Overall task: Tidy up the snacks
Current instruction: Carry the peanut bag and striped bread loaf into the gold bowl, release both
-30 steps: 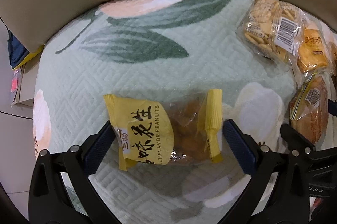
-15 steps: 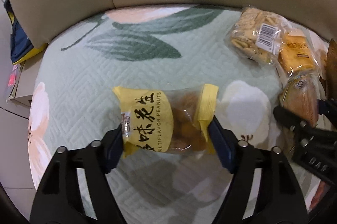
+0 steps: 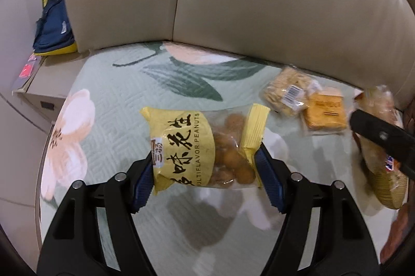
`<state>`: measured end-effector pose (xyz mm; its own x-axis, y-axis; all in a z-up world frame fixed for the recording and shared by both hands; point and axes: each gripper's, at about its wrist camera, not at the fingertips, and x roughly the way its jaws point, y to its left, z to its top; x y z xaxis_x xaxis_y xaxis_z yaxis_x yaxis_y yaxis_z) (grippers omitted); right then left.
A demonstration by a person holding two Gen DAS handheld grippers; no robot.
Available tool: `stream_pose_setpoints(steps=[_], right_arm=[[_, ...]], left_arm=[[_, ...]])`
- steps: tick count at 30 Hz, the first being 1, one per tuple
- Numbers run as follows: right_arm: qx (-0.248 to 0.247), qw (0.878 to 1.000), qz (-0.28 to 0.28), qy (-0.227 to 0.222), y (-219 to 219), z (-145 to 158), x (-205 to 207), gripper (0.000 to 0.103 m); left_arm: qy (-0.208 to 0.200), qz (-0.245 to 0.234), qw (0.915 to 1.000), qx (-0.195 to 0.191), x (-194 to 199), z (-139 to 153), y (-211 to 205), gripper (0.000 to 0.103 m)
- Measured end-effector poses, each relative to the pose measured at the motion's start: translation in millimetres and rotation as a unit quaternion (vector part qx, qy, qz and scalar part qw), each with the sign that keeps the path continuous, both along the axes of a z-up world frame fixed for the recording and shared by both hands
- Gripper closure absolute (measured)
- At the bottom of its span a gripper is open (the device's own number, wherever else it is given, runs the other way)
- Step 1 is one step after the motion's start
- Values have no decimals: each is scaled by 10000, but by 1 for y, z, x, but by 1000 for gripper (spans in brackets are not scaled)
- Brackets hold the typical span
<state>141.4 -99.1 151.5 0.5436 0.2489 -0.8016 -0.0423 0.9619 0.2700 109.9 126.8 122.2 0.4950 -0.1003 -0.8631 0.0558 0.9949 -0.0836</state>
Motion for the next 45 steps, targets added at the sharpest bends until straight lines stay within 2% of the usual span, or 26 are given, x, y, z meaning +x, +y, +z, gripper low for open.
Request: stream_pose_setpoints(steps=[3, 5, 6, 8, 11, 13, 15, 18, 20, 25, 27, 28, 29, 30, 31, 33, 34, 38, 41, 45], right_arm=[[168, 9997, -113, 168, -15, 2, 0, 42], [762, 9964, -351, 88, -37, 9, -2, 42], [897, 9951, -413, 20, -47, 16, -4, 42], [712, 9960, -515, -160, -56, 29, -8, 42], [52, 9968, -644, -463, -79, 61, -22, 41], [-201, 9948, -805, -593, -105, 78, -32, 41], [-174, 9922, -1059, -639, -139, 85, -42, 41], [92, 9915, -1247, -358, -182, 73, -50, 41], [192, 9884, -1499, -149, -207, 61, -52, 41], [18, 9815, -1898, 249, -239, 42, -60, 41], [-134, 9810, -1888, 420, -239, 39, -62, 41], [-350, 9802, -1858, 594, -237, 38, -63, 40], [-601, 9784, -1802, 816, -232, 36, -61, 38], [-845, 9764, -1683, 1058, -231, 32, -63, 21], [-1097, 9730, -1614, 1230, -228, 27, -61, 5], [-1545, 9630, -1590, 1531, -230, 16, -62, 5], [-1503, 9597, -1653, 1704, -235, 7, -62, 5], [-1153, 9539, -1889, 2027, -243, -9, -61, 5], [-965, 9614, -1848, 1795, -239, -3, -58, 5], [-696, 9700, -1720, 1571, -223, 8, -48, 5]], left_arm=[[68, -20, 10000, 37, -12, 4, -24, 31], [161, 52, 9996, -229, -15, 4, -38, 31], [197, 97, 9989, -404, -7, 8, -44, 31], [202, 141, 9977, -631, -3, 14, -57, 31], [126, -149, 9959, -884, 4, 35, -96, 31], [-35, -364, 9957, -849, 4, 51, -118, 31], [-133, -681, 9944, -796, 4, 65, -150, 30], [113, -1057, 9890, -1026, 5, 69, -183, 30], [82, -1249, 9881, -893, 3, 70, -203, 30], [187, -1807, 9803, -779, -2, 67, -258, 30], [386, -2168, 9727, -730, -6, 58, -280, 25], [585, -2455, 9658, -590, -10, 49, -294, 15], [835, -2744, 9574, -332, -13, 38, -308, 9], [957, -2888, 9525, -132, -17, 32, -316, 3], [990, -2959, 9500, 133, -21, 25, -321, 3], [879, -2916, 9511, 520, -24, 18, -321, 3], [840, -2835, 9538, 538, -22, 18, -317, 3], [978, -2354, 9669, 112, -4, 22, -286, 3], [950, -2209, 9706, 63, 8, 23, -253, 3], [701, -1794, 9808, 318, 37, 31, -193, 3]])
